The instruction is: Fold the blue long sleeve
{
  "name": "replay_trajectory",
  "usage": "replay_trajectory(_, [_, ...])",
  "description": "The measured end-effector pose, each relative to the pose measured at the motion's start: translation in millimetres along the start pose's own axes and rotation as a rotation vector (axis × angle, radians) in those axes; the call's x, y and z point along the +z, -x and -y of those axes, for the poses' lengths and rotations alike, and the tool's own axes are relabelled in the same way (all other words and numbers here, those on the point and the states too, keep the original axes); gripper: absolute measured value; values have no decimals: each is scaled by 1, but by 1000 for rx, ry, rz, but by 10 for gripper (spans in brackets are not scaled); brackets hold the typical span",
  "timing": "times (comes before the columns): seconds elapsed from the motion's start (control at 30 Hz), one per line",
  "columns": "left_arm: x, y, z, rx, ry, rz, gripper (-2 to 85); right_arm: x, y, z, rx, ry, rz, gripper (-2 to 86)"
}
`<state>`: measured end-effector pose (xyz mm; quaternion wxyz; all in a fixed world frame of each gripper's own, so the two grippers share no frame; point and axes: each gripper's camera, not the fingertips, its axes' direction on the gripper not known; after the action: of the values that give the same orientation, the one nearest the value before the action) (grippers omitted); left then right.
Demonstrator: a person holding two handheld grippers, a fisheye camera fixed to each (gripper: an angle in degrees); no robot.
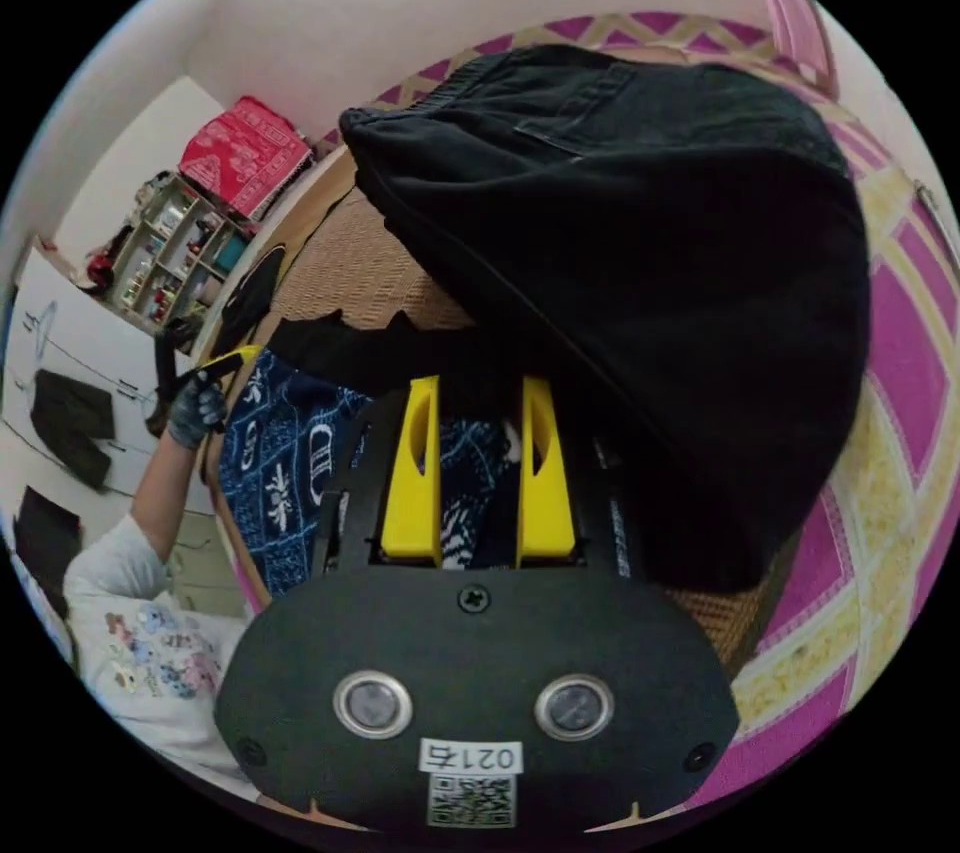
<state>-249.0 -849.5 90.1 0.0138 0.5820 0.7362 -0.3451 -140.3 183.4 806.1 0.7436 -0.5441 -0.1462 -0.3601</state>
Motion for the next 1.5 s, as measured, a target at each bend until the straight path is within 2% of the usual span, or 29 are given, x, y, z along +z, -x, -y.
replay_trajectory(0.1, [15,21,18,-71,32,-14,81,12,-24,18,75,67,122,91])
replay_trajectory(0.27, [29,60,33,-232,39,-158,53,18,-61,21,246,16,321,31])
replay_trajectory(0.5, [15,63,29,-201,54,-133,62,10,-58,18,210,27,335,-2])
replay_trajectory(0.67, [21,54,18,-124,164,-228,-2,-2,-46,9,193,-20,387,3])
replay_trajectory(0.7, [18,53,16,-121,154,-233,-5,-10,-40,8,179,-39,421,4])
replay_trajectory(0.8, [-23,46,-3,-66,-29,-340,-9,-49,-15,-5,88,-105,498,6])
replay_trajectory(0.87, [-73,30,-31,61,-175,-460,-9,-83,6,-24,4,-140,537,6])
replay_trajectory(0.97, [-142,-4,-93,274,-277,-531,-10,-142,46,-80,-149,-176,587,7])
replay_trajectory(1.1, [-209,-48,-203,522,-312,-605,-10,-199,107,-201,-375,-126,616,7])
replay_trajectory(1.17, [-230,-69,-277,621,-253,-659,-10,-204,130,-257,-458,-67,622,8])
replay_trajectory(1.33, [-214,-84,-396,529,-102,-749,-10,-169,162,-390,-500,122,667,11])
replay_trajectory(1.5, [-160,-71,-472,306,44,-690,-10,-92,156,-468,-318,302,734,26])
